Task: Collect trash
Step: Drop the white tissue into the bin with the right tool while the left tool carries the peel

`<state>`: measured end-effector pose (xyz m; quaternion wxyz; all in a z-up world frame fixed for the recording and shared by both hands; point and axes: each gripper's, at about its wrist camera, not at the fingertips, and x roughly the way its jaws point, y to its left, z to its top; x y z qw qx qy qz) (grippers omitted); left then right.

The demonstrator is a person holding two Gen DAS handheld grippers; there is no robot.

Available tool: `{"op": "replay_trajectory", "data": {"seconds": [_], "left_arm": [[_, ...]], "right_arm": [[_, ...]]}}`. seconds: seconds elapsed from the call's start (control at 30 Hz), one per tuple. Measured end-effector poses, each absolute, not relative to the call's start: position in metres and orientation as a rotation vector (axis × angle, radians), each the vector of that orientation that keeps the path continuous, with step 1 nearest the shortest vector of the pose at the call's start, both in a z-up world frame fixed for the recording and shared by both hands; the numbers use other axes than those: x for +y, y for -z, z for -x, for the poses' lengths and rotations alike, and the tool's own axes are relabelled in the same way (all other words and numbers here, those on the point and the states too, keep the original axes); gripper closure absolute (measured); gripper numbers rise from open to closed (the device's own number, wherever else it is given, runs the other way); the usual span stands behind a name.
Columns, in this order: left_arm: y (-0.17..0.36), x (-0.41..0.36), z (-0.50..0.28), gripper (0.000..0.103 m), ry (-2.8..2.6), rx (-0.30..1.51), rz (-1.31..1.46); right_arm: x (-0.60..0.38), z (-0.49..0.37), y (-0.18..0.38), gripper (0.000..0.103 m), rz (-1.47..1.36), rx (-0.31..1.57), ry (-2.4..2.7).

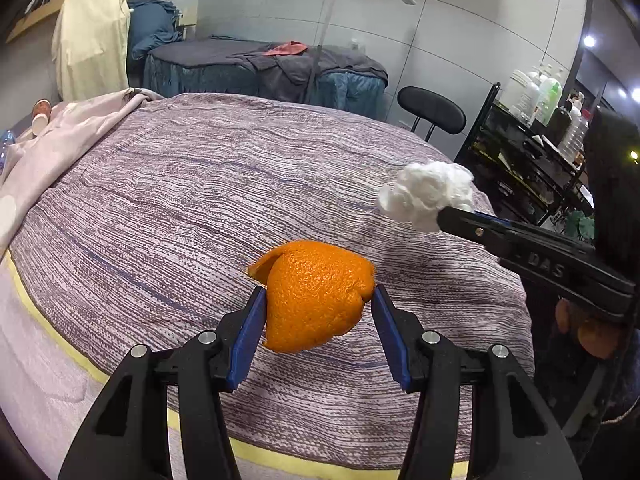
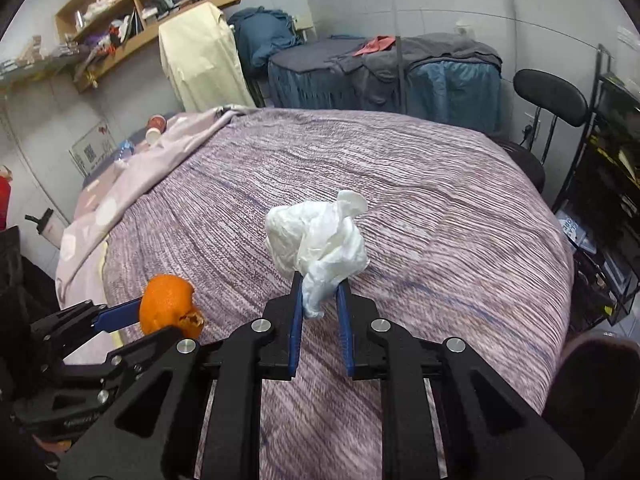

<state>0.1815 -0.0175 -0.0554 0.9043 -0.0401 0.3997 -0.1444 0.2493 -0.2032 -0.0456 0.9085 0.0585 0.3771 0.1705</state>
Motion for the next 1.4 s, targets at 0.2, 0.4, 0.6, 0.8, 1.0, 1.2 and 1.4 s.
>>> {"op": "replay_trajectory", "data": {"seconds": [0.2,0.4,0.6,0.8,1.0,1.2,1.4], "left_arm": [[0.049,-0.026,-0.166,0.050,0.324,0.801,0.086],[0.044,-0.040,-0.151,0.050,0.357,0.788,0.083],[0.040,-0.054,-0.136,0.050,0.387,0.772,0.075],[0.035,-0.073,-0.121,0.050,0.421,0.761,0.060],[0.032,-0.098,-0.106,0.050,0.475,0.750,0.034],[0.029,-0.128,-0.092,0.050,0.540,0.739,-0.003],[0.031,-0.156,-0.080,0.050,0.594,0.736,-0.038]], "right_arm": [[-0.222,-0.211,0.036,0.086,-0.129,0.727,-0.326],[-0.243,-0.175,0.031,0.086,-0.137,0.687,-0.305],[-0.267,-0.144,0.030,0.086,-0.176,0.658,-0.277],[-0.293,-0.120,0.033,0.086,-0.227,0.640,-0.237],[-0.321,-0.098,0.042,0.086,-0.273,0.635,-0.176],[-0.352,-0.072,0.052,0.086,-0.311,0.630,-0.102],[-0.385,-0.051,0.069,0.086,-0.348,0.650,-0.013]]}}
